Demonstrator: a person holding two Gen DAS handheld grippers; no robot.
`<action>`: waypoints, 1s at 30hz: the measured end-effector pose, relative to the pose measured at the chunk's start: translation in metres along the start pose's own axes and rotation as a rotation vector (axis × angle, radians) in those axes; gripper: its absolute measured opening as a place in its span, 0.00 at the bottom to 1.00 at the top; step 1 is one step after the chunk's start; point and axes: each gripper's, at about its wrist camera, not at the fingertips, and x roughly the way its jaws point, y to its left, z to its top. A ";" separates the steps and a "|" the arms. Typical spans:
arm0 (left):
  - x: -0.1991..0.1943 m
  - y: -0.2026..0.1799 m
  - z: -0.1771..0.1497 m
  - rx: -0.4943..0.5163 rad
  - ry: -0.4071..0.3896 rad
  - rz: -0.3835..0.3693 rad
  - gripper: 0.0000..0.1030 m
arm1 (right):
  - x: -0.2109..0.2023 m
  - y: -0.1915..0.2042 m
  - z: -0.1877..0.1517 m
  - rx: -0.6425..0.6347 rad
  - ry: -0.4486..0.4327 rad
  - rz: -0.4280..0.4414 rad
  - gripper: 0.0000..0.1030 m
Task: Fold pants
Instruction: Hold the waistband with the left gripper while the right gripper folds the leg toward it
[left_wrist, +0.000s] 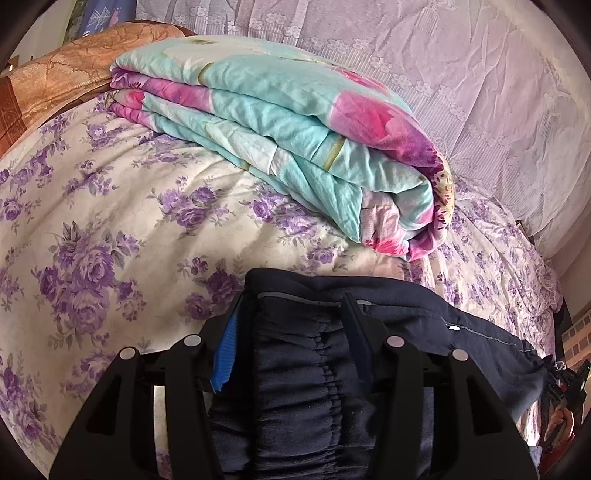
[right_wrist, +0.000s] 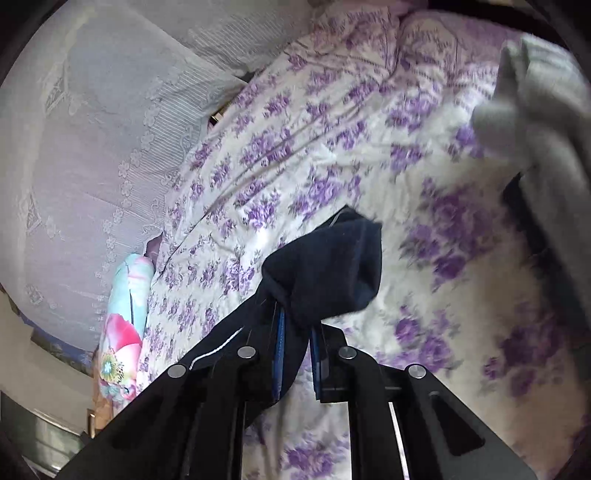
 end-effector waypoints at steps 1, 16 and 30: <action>0.001 0.000 0.000 0.000 0.003 -0.002 0.49 | -0.009 -0.003 0.001 -0.031 0.013 -0.027 0.12; 0.004 0.001 -0.001 -0.002 0.016 -0.008 0.50 | 0.002 0.095 -0.036 -0.665 0.125 -0.026 0.44; 0.006 0.001 -0.001 0.001 0.023 -0.023 0.51 | 0.184 0.225 -0.122 -1.203 0.425 0.061 0.69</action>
